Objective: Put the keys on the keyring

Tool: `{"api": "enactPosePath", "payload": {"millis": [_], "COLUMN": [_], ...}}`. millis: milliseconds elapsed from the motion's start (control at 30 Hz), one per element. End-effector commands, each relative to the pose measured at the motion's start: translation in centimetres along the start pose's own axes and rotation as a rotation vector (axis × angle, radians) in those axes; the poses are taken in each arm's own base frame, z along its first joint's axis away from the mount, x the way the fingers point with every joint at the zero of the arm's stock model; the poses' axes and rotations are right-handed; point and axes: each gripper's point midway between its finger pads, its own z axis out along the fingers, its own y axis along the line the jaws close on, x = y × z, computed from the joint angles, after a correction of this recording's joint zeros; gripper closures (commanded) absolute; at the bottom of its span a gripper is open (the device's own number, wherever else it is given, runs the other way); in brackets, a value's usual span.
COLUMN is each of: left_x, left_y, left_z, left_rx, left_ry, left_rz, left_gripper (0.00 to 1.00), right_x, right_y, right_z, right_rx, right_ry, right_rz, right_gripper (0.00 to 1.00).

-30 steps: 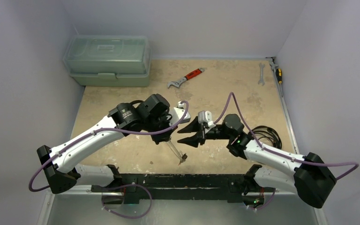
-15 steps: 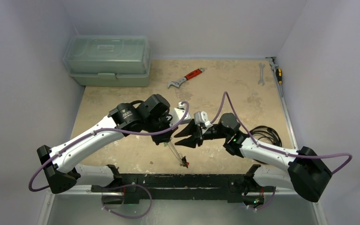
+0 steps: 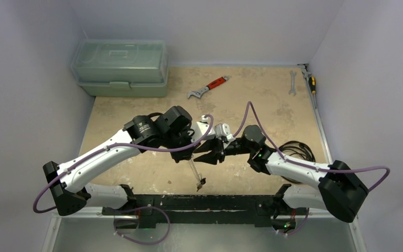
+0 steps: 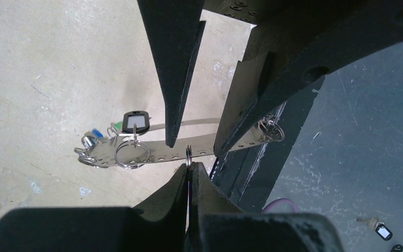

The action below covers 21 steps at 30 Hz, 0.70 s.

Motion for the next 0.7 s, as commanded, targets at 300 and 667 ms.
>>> {"api": "enactPosePath", "payload": {"millis": [300, 667], "left_x": [-3.1, -3.4], "left_y": [-0.8, -0.8], "left_z": [-1.2, -2.6], "left_rx": [0.02, -0.004], "left_ry": [-0.115, -0.164], "left_rz": [0.046, 0.062], "left_gripper": [1.0, 1.0], "right_x": [-1.9, -2.8], "right_y": [-0.4, 0.4], "right_z": [0.9, 0.2], "right_rx": [-0.011, -0.004], "right_ry": [-0.031, -0.088], "right_rz": [-0.064, -0.081], "right_gripper": [0.66, 0.64]}}
